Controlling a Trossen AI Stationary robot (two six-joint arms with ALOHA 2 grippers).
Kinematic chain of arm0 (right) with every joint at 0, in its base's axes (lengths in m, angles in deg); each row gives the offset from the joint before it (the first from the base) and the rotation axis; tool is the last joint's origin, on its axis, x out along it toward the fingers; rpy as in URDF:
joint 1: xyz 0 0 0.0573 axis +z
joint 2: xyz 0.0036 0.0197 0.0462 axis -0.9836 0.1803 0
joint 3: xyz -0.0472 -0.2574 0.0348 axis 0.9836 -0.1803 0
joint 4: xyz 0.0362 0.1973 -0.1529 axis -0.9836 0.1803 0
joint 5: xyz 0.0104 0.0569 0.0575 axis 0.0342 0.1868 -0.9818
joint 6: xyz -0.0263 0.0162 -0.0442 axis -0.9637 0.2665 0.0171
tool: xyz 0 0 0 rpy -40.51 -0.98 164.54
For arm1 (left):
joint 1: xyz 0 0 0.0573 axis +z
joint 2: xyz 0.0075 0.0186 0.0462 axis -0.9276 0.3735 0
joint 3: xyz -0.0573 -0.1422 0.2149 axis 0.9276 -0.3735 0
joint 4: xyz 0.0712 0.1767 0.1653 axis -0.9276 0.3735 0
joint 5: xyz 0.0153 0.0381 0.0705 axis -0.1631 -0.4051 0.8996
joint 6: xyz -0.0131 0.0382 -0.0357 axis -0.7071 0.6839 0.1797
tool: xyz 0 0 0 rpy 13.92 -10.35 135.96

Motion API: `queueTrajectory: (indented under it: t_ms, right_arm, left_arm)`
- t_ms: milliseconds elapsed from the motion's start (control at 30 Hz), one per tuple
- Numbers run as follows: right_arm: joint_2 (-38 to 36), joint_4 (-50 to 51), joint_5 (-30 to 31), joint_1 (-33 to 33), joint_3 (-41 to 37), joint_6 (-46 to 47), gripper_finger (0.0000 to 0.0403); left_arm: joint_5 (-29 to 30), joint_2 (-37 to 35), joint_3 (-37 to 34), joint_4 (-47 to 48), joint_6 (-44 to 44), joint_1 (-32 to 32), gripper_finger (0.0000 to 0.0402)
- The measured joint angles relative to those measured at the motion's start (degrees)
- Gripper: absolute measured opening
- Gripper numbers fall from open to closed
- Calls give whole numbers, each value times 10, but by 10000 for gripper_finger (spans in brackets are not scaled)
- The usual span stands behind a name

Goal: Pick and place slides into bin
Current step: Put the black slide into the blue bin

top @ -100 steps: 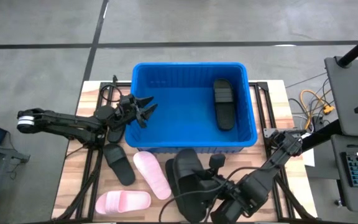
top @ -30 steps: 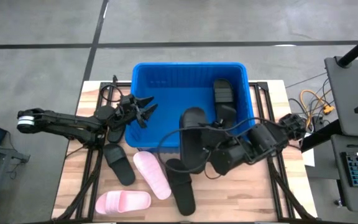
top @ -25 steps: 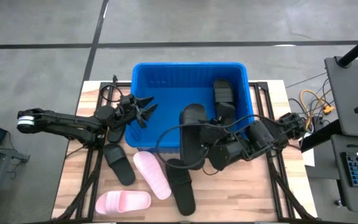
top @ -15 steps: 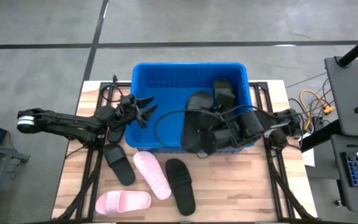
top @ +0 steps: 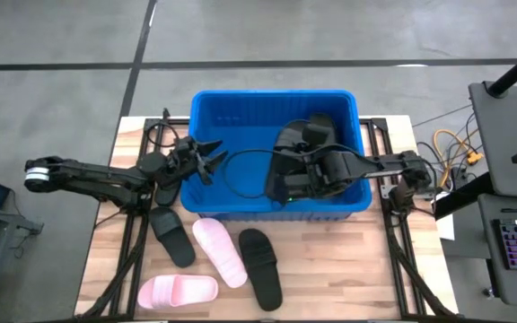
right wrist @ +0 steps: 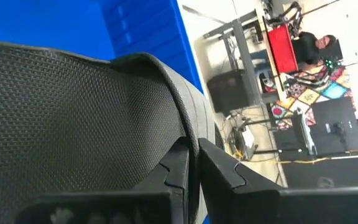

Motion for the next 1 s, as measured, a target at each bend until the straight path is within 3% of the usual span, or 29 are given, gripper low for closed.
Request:
queueTrajectory:
  t_ms: [133,367,500,633,1000]
  right_arm:
    - [-45,-90,-23,-19,-73,-31,19]
    - [-150,-307,-96,-44,-225,-184,12]
    - [-174,-321,-96,-58,-283,-261,11]
    - [-190,-322,-130,-83,-319,-250,10]
    - [-196,-393,-149,-117,-334,-316,10]
  left_arm:
    - [0,0,-1,1,0,0,246]
    - [0,0,-1,1,0,0,246]
    - [0,0,-1,2,0,0,246]
    - [0,0,-1,2,0,0,246]
    - [0,0,-1,2,0,0,246]
